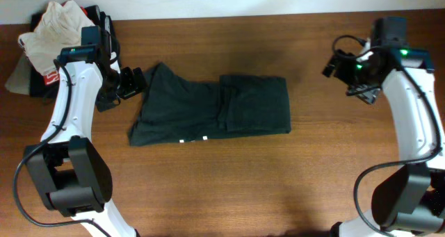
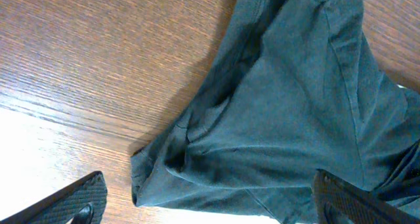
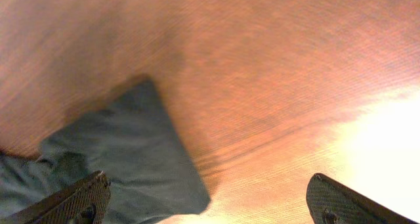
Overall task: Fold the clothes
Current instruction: 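Release the right gripper and raise it back to the right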
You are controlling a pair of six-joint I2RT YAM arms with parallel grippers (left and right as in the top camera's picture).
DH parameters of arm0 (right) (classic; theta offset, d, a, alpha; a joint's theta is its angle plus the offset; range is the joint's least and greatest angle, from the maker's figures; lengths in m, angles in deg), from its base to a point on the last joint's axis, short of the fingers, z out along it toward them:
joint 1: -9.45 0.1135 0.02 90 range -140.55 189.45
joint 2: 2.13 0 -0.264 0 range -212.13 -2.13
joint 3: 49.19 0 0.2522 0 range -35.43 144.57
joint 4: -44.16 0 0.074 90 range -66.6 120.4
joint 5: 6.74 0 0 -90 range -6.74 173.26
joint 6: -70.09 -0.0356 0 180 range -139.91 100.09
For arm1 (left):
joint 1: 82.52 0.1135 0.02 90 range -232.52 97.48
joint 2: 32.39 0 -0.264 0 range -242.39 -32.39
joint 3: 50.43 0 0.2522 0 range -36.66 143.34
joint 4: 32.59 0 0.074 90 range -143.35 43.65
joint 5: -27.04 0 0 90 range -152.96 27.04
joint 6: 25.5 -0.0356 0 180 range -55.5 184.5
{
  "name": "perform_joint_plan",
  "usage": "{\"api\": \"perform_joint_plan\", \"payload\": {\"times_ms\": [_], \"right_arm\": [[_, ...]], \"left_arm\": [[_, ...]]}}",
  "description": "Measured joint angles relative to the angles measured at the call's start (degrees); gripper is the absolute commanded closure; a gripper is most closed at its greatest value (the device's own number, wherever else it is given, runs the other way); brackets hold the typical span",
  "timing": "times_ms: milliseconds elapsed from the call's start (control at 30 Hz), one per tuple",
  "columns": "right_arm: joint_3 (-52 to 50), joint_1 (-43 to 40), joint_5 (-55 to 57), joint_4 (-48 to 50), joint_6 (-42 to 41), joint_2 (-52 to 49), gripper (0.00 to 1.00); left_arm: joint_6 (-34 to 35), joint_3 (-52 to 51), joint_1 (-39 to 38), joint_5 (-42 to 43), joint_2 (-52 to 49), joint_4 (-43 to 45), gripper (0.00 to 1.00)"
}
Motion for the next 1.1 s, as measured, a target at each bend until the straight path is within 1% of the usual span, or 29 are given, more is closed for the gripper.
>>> {"api": "perform_joint_plan", "payload": {"times_ms": [133,267,533,733,967,1100], "right_arm": [[0.0,-3.9,0.3,-0.7,0.0,-0.7,0.01],[0.0,-5.2,0.7,-0.7,0.0,-0.9,0.01],[0.0,-5.2,13.4,0.7,0.1,-0.9,0.01],[0.0,-5.2,16.5,0.6,0.0,-0.9,0.01],[0.0,-5.2,16.9,0.7,0.0,-0.9,0.01],[0.0,-5.2,16.9,0.7,0.1,-0.9,0.01]], "left_arm": [[0.0,0.0,0.0,0.0,0.0,0.0,0.01],[0.0,0.0,0.0,0.0,0.0,0.0,0.01],[0.0,0.0,0.0,0.0,0.0,0.0,0.01],[-1.4,0.0,-0.2,0.1,0.0,0.0,0.01],[-6.6,0.0,0.4,6.4,-1.3,3.3,0.01],[-8.8,0.0,2.6,10.1,-3.9,4.2,0.01]]}}
